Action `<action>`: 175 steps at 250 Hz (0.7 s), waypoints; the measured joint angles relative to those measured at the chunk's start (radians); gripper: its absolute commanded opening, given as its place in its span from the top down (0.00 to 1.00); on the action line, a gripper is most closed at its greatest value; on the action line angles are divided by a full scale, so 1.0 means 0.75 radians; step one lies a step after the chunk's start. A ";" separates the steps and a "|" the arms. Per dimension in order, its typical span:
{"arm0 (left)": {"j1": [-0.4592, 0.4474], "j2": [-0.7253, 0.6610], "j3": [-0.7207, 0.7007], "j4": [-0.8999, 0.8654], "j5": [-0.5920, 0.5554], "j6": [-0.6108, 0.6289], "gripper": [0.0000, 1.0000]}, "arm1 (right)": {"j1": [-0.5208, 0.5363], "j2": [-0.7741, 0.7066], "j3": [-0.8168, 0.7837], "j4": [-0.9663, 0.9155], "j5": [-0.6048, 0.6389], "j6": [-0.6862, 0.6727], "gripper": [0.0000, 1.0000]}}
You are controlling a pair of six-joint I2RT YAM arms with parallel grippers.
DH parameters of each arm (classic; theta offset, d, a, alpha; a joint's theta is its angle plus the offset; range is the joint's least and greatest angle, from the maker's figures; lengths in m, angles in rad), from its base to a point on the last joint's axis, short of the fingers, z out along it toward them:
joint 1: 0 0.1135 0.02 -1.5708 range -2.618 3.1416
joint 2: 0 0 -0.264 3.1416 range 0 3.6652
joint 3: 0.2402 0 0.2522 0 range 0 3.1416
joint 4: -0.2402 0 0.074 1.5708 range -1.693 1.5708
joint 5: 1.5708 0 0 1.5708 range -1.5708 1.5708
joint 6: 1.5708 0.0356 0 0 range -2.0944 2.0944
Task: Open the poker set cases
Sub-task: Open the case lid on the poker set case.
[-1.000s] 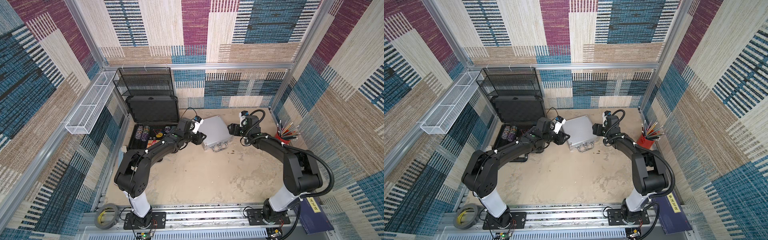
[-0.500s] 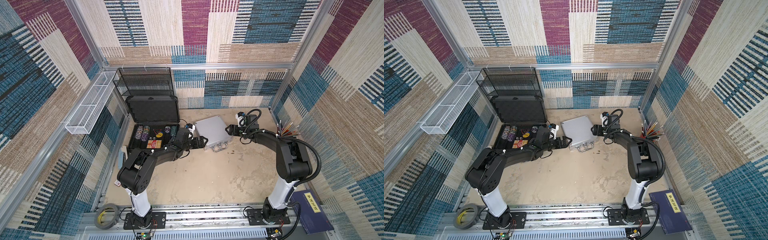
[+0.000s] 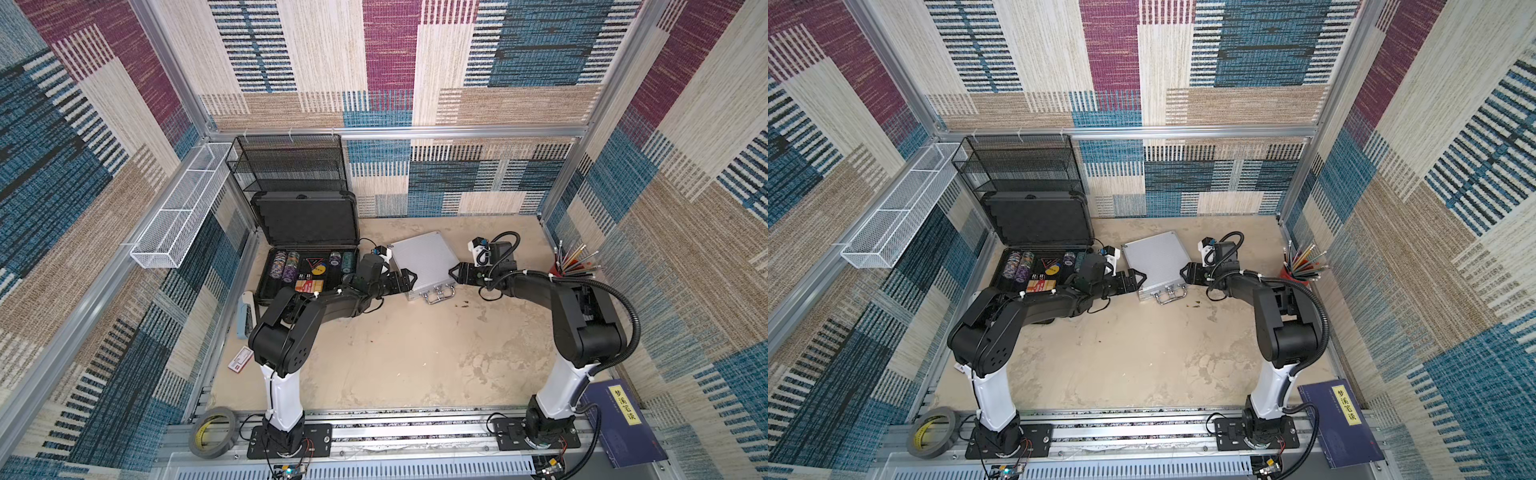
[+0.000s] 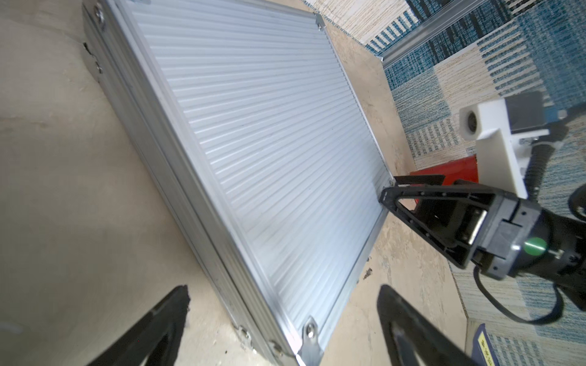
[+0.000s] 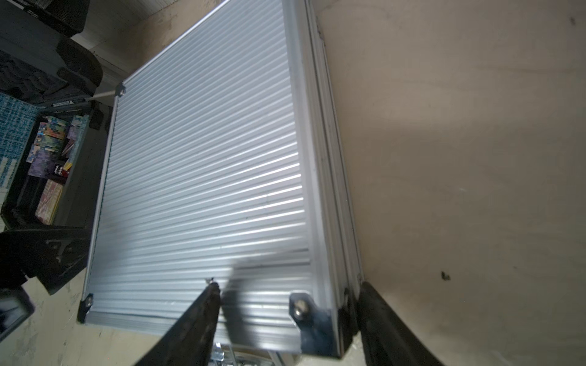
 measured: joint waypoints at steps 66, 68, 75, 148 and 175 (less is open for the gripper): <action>0.001 0.077 0.074 -0.036 0.035 0.011 0.07 | 0.034 -0.084 -0.086 0.033 -0.007 0.037 0.35; 0.001 0.078 0.078 -0.041 0.034 0.012 0.07 | 0.034 -0.086 -0.088 0.035 -0.007 0.040 0.35; 0.001 0.081 0.087 -0.053 0.034 0.017 0.08 | 0.037 -0.094 -0.096 0.042 -0.007 0.047 0.35; 0.005 0.099 0.131 -0.106 0.030 0.082 0.08 | 0.054 -0.131 -0.184 0.118 -0.019 0.127 0.33; 0.005 0.099 0.141 -0.127 0.030 0.096 0.08 | 0.054 -0.146 -0.205 0.141 -0.034 0.166 0.33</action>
